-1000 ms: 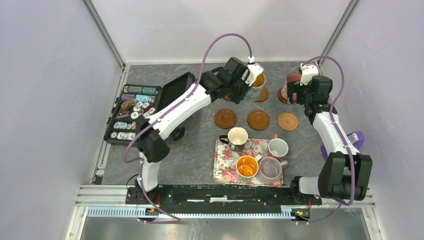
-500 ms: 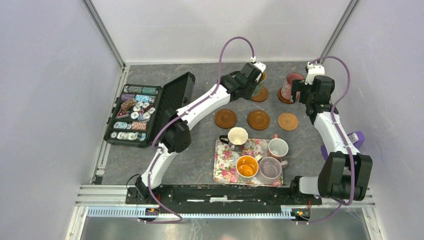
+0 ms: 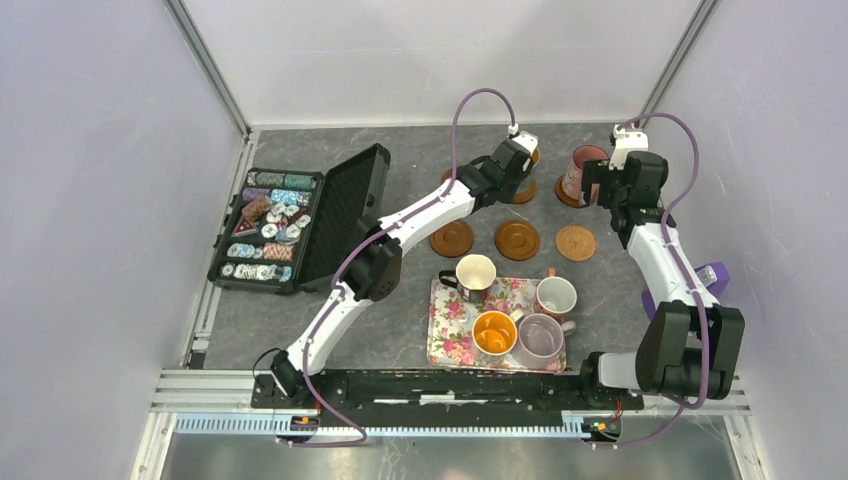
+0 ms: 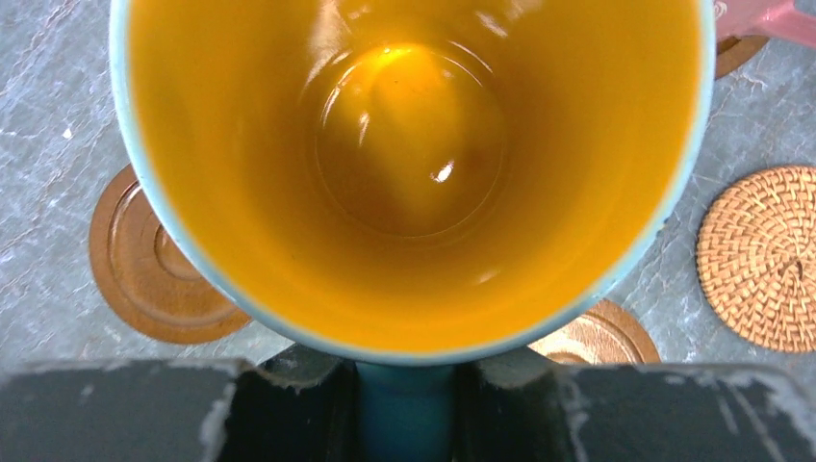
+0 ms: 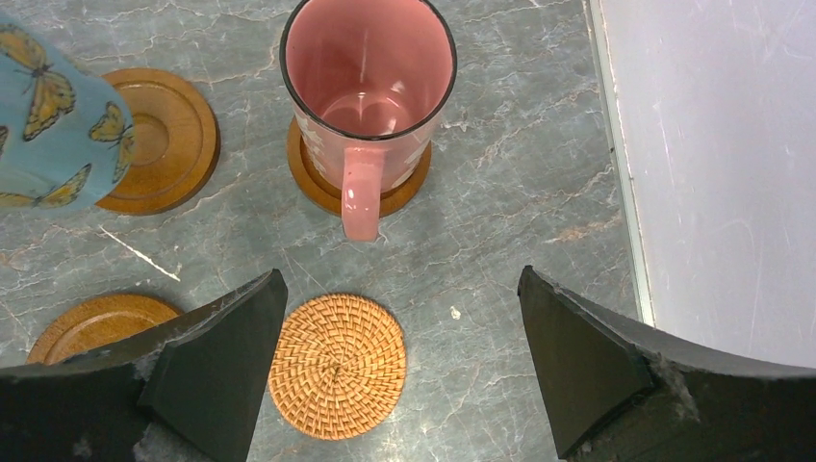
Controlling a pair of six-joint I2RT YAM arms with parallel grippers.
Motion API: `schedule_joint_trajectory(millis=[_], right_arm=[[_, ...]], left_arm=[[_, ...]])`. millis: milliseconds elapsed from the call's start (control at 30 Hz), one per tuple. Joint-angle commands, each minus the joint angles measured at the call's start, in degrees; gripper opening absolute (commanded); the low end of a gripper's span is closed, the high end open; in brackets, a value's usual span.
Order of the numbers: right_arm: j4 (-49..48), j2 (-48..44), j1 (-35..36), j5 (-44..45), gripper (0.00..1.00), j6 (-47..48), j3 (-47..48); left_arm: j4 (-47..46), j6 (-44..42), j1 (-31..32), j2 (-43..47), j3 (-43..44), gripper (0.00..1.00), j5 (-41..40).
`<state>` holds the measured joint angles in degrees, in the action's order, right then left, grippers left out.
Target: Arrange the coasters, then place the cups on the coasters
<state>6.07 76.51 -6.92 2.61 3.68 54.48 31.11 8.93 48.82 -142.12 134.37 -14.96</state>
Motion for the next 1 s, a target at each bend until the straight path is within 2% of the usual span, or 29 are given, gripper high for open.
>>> schedule_joint_trajectory(millis=[0,967], right_arm=[[-2.56,0.28,-0.20,-0.37,0.98,-0.61,-0.77],[-2.55,0.83,-0.20,-1.56,0.98,-0.34,-1.50]], left_arm=[[-11.72,3.38,-0.68,0.06,5.90,0.05,-1.82],[-16.62,2.83,-1.62,-5.24,6.42,0.09,1.12]])
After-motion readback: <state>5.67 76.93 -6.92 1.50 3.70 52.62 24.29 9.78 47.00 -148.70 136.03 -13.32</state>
